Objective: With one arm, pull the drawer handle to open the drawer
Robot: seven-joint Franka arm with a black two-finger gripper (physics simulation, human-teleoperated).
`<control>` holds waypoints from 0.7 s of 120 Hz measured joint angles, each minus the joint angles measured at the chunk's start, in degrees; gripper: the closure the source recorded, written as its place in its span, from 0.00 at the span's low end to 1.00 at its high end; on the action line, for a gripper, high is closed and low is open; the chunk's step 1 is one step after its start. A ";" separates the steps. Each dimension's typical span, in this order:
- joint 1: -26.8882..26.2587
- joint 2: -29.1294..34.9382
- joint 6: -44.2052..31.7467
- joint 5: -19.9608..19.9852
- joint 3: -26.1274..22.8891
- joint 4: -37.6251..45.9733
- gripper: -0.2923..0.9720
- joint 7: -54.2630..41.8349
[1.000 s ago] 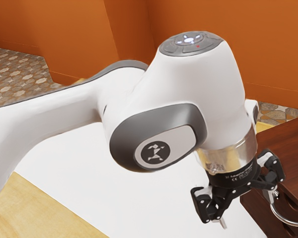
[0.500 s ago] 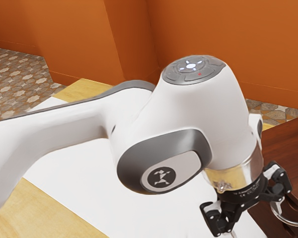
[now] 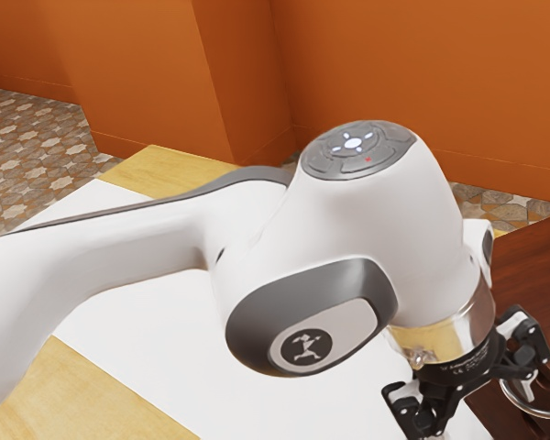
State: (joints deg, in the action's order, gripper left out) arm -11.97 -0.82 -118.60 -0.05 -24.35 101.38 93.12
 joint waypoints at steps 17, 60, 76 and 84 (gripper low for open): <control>0.09 0.00 -1.18 0.02 0.00 0.45 0.31 -0.35; 0.29 -0.04 -3.69 0.53 -0.08 1.10 0.34 -0.97; 0.17 -0.23 -4.60 0.55 -0.08 1.53 0.35 -1.29; 0.09 -0.28 -5.05 0.57 -0.09 1.62 0.35 -1.45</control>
State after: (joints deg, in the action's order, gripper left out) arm -11.87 -1.10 -123.65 0.53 -24.43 103.00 91.66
